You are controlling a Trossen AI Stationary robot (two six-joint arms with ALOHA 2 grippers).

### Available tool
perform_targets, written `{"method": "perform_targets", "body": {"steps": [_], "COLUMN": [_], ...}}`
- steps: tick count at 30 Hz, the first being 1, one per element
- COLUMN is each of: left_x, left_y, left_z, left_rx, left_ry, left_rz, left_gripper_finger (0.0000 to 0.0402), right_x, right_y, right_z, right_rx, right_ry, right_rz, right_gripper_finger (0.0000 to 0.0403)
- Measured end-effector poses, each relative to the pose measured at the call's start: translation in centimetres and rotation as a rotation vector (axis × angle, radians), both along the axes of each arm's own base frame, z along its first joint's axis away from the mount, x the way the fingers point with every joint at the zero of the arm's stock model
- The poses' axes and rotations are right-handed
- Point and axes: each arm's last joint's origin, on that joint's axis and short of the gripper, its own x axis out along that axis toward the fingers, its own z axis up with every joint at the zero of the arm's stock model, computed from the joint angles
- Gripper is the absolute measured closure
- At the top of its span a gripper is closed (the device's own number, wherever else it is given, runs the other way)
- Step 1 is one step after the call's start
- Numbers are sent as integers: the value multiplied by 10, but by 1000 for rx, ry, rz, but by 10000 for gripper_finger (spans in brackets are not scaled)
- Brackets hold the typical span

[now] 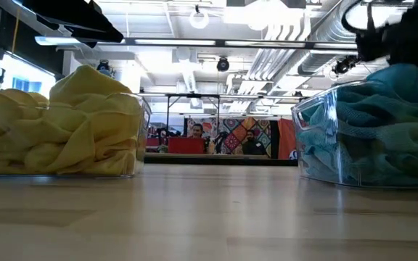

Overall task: Sort microfiber towel by color & place in baskets
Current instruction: Put the blue microfiber cloth into the right transparent bin, then put the yellow microfiber cloth into the left transparent bin

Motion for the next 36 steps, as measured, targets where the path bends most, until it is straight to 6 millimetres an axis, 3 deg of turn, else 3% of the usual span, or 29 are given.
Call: {"method": "perform_targets", "body": {"steps": [11, 17, 26, 36], "left_x": [0, 0, 0, 0], "left_y": [0, 0, 0, 0], "left_z": [0, 0, 0, 0], "left_rx": [0, -7, -6, -12], "left_ry": [0, 1, 1, 1], "left_rz": [0, 3, 2, 5], "left_gripper_finger": [264, 264, 264, 264], "right_x": [2, 2, -9, -22], "right_y": [0, 2, 27, 88], "right_z": [68, 92, 92, 69], "right_rx": [2, 29, 201, 287], "right_ry": [-35, -88, -46, 115], "right_rz": [-2, 1, -46, -248], "right_gripper_finger": [249, 249, 249, 249]}}
